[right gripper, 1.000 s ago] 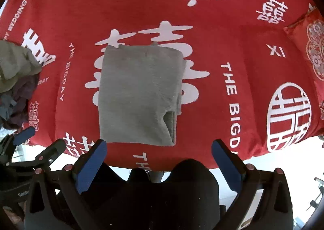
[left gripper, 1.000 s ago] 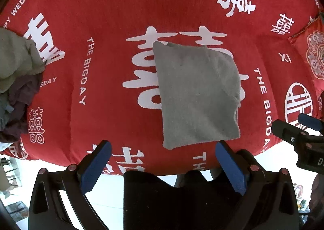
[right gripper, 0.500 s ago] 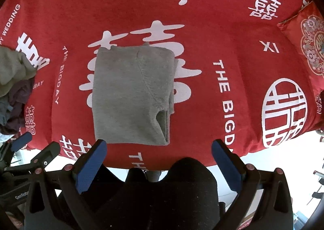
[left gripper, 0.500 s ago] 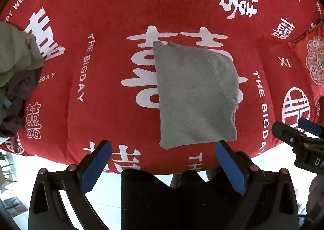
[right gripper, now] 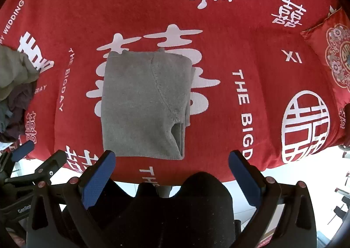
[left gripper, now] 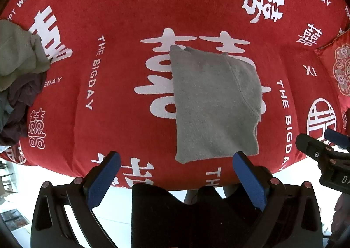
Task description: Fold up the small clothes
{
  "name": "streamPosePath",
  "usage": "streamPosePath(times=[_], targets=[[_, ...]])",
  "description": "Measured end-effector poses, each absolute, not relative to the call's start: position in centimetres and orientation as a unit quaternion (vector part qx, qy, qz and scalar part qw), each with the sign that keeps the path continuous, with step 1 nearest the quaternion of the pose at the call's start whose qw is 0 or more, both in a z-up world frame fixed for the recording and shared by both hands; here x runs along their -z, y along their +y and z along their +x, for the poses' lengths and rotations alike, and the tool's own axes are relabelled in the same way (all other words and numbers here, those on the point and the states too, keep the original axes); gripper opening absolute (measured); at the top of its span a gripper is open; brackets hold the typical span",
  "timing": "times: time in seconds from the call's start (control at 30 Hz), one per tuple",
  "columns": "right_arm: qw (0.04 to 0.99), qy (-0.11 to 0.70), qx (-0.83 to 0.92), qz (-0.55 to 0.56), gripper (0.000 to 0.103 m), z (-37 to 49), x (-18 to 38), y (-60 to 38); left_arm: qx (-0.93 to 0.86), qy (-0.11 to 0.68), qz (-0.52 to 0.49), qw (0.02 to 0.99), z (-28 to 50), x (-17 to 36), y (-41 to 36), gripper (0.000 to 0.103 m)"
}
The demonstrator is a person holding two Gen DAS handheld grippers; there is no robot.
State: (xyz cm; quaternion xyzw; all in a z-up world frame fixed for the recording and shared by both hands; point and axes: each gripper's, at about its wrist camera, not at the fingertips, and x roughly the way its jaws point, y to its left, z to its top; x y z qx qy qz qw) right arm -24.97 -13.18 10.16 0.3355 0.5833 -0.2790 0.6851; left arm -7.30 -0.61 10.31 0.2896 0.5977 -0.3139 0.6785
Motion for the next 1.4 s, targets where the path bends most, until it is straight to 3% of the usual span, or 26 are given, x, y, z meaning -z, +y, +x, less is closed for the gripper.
streamPosePath(times=[1.4], targets=[[0.686, 0.597, 0.272, 0.314, 0.103, -23.9, -9.6, -13.6, 0.304, 0.59, 0.295, 0.687, -6.7, -10.2, -1.1, 0.103]])
